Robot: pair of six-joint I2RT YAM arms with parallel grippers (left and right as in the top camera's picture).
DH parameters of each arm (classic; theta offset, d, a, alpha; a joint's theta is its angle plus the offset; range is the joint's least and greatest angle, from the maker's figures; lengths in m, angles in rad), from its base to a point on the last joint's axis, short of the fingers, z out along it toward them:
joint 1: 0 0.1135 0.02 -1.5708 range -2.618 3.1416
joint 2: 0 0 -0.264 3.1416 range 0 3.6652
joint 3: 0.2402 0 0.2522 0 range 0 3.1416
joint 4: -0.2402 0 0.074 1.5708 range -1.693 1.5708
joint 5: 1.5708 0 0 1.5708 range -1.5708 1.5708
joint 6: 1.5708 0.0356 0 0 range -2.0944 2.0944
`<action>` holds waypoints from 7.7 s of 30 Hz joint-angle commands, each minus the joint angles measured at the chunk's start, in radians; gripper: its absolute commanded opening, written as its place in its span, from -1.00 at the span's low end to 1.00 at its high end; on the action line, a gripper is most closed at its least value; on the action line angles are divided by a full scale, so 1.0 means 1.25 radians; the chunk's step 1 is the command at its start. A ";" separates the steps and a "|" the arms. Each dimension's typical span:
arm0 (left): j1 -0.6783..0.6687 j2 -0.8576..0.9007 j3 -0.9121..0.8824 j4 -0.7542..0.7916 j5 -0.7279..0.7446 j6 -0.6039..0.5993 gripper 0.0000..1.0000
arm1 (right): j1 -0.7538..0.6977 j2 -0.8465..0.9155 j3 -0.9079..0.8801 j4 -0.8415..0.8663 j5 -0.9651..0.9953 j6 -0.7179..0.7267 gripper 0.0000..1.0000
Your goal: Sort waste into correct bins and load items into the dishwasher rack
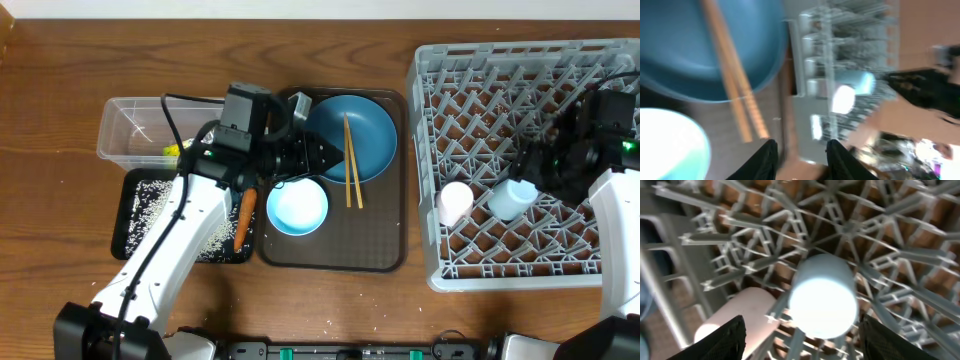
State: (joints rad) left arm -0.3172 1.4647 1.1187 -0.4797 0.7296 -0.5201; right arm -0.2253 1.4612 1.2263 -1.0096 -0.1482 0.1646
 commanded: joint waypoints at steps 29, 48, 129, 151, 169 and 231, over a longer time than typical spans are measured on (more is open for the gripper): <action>0.173 -0.140 0.005 -0.345 -0.749 0.068 -0.28 | 0.740 0.067 0.012 0.307 -0.093 -0.060 0.36; 0.393 -0.421 0.004 -0.363 -0.586 0.035 -0.28 | 1.002 0.359 0.012 0.544 0.119 -0.097 0.36; 0.393 -0.409 0.004 -0.411 -0.587 0.035 0.97 | 0.407 -0.334 0.035 0.404 -0.395 -0.120 -0.98; 0.393 -0.409 0.004 -0.411 -0.587 0.035 0.97 | -0.075 0.165 0.034 0.570 -1.129 -0.019 -0.98; 0.393 -0.409 0.003 -0.411 -0.587 0.035 0.98 | 0.024 0.351 0.034 0.774 -1.125 -0.019 -0.98; 0.393 -0.409 0.004 -0.411 -0.587 0.035 0.98 | -0.073 0.351 -0.059 0.698 -1.128 0.059 -0.97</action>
State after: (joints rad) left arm 0.1684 0.9531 1.1187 -0.9913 -0.0025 -0.4744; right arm -0.3294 1.8912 1.1618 -0.1337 -1.5379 0.2047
